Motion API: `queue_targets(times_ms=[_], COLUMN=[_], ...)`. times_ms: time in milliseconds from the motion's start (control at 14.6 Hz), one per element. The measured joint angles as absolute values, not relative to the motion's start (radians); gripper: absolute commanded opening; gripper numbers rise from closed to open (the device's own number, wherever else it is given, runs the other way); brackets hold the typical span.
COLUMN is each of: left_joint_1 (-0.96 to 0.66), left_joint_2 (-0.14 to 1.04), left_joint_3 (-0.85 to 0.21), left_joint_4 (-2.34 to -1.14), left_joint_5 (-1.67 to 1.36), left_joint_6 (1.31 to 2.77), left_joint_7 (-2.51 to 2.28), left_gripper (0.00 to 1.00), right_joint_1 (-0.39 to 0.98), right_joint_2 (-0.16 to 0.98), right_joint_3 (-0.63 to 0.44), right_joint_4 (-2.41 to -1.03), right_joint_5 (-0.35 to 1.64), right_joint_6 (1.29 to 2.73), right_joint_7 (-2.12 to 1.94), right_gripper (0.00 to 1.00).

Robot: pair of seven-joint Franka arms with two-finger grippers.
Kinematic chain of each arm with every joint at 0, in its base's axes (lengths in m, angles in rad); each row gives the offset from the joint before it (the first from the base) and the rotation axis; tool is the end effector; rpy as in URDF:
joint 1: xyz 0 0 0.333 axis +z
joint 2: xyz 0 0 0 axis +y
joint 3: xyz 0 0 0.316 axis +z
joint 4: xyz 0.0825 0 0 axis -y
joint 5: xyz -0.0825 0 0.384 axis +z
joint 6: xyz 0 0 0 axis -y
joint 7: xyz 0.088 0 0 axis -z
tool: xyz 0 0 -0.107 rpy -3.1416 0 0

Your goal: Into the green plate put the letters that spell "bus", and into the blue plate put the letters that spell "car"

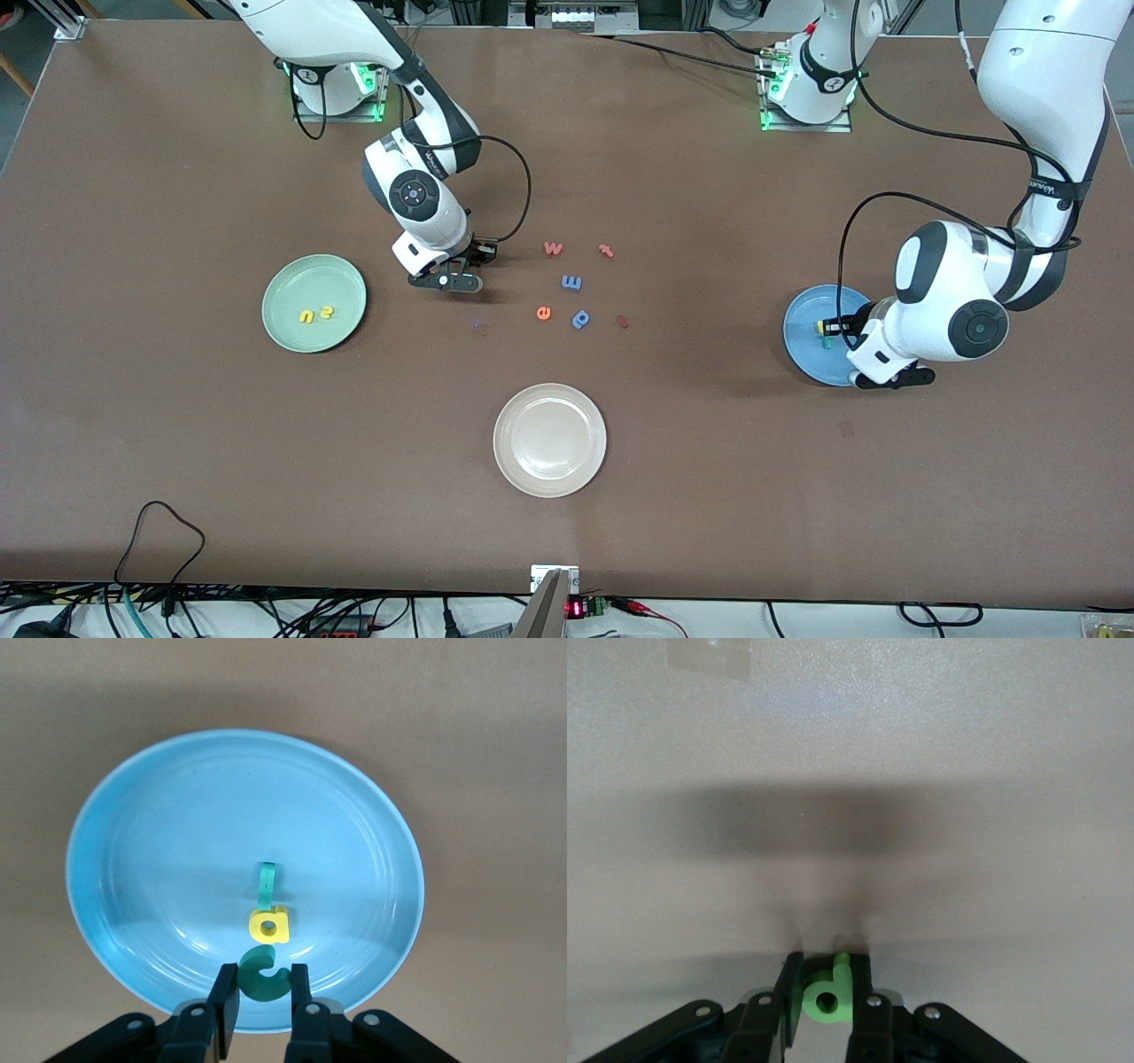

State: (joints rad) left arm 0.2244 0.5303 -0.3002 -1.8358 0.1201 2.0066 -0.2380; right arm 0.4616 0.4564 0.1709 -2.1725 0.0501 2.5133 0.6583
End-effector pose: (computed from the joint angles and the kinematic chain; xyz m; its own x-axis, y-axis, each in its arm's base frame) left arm 0.6052 -0.0307 0.2286 0.9383 0.1029 -0.3300 0.1040 -0.9945 -0.0143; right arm 0.4421 0.3267 0.1733 0.9855 -0.0793 -0.1502 -0.0817 -0.9966 -0.0098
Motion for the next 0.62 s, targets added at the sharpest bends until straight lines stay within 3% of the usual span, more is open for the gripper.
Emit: queue_targets(times_ms=[68, 411, 616], left_joint_1=[0.224, 0.224, 0.224], left_joint_2=[0.535, 0.539, 0.537], left_joint_3=[-0.300, -0.301, -0.304], left_joint_4=[-1.836, -1.807, -1.743], left_joint_5=[0.120, 0.120, 0.120], left_joint_6=[2.007, 2.010, 2.013], left_joint_7=[-0.238, -0.229, -0.228], left_gripper=[1.00, 1.00, 1.00], right_joint_1=[0.462, 0.456, 0.375], right_joint_2=[0.456, 0.452, 0.403], right_joint_3=[0.171, 0.168, 0.159], right_joint_4=[-2.172, -2.168, -2.114], right_joint_5=[0.050, 0.050, 0.049], right_joint_6=[2.513, 2.509, 2.397], right_joint_7=[0.658, 0.641, 0.543], right_gripper=[0.00, 0.00, 0.00])
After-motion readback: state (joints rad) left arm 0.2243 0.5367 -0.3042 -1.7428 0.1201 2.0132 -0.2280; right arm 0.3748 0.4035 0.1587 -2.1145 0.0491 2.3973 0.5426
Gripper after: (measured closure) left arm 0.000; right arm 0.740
